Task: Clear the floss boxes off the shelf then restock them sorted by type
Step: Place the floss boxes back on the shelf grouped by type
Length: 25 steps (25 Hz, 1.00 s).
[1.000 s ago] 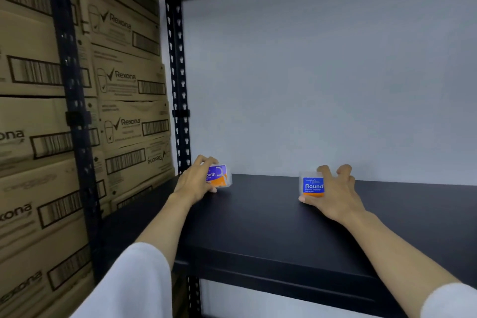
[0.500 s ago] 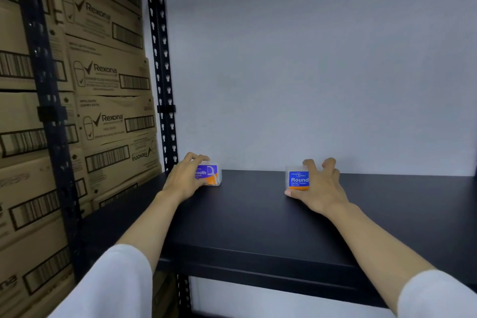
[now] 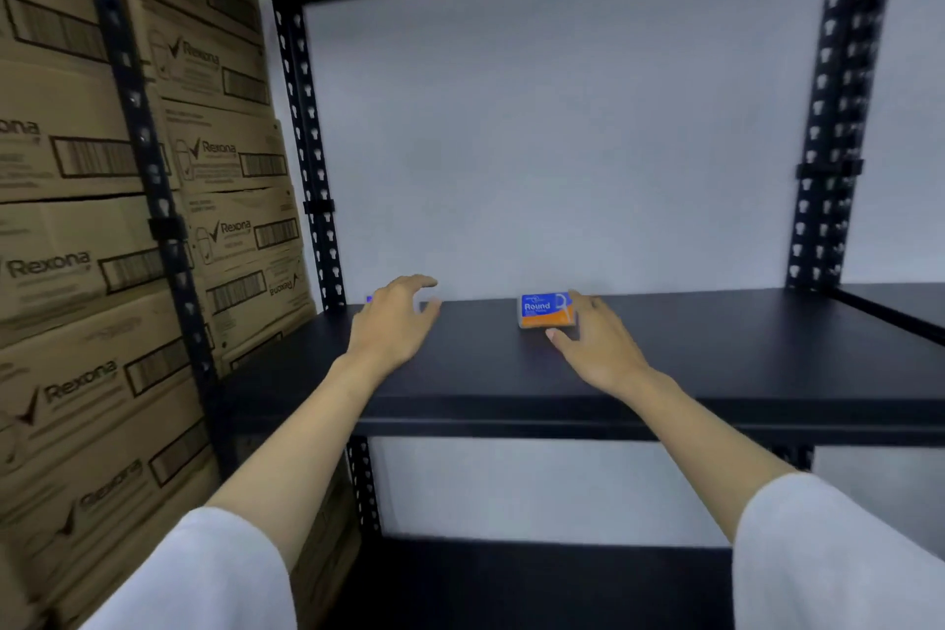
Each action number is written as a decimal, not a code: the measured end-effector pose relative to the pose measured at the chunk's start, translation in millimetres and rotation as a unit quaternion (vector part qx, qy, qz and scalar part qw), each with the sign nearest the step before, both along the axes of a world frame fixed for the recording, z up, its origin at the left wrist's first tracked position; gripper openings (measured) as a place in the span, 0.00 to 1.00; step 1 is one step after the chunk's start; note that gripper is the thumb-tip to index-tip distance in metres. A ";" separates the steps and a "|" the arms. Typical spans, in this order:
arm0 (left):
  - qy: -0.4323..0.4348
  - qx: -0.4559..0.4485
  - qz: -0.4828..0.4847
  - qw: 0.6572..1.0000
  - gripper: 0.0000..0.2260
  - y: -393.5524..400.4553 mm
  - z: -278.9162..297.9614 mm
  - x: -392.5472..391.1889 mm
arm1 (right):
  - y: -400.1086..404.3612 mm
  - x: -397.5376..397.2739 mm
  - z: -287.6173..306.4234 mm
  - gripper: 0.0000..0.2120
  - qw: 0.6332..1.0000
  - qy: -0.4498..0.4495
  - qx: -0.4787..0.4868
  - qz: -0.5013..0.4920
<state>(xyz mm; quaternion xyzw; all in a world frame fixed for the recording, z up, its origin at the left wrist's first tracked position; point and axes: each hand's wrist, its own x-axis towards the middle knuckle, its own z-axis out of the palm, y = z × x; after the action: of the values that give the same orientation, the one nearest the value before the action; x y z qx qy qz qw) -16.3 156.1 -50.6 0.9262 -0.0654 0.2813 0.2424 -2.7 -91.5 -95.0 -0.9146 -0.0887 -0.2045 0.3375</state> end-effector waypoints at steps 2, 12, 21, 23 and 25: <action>0.012 -0.004 -0.017 1.000 0.14 -21.8 -3.0 -37.4 | -6.2 -35.5 2.9 0.19 1.000 -0.017 -0.009 0.013; 0.176 -0.002 -0.120 0.977 0.06 -141.1 -162.6 -136.5 | -79.5 -161.1 -113.7 0.05 0.993 0.113 -0.009 -0.024; 0.420 -0.061 -0.082 0.902 0.06 -191.5 -398.4 -133.0 | -142.1 -160.5 -346.6 0.03 0.936 0.337 0.011 -0.102; 0.446 -0.072 -0.066 0.889 0.10 -197.7 -443.2 -132.6 | -149.3 -161.0 -394.3 0.06 0.917 0.378 0.006 -0.124; 0.463 -0.088 -0.052 0.881 0.15 -203.2 -480.5 -131.2 | -154.9 -161.8 -435.8 0.10 0.906 0.402 -0.003 -0.131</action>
<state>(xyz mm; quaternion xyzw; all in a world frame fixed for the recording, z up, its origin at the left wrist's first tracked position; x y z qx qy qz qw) -147.5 -47.2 -531.1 0.9209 0.0313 -0.1878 0.3402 -164.5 -246.5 -530.8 -0.9235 0.1749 0.1383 0.3122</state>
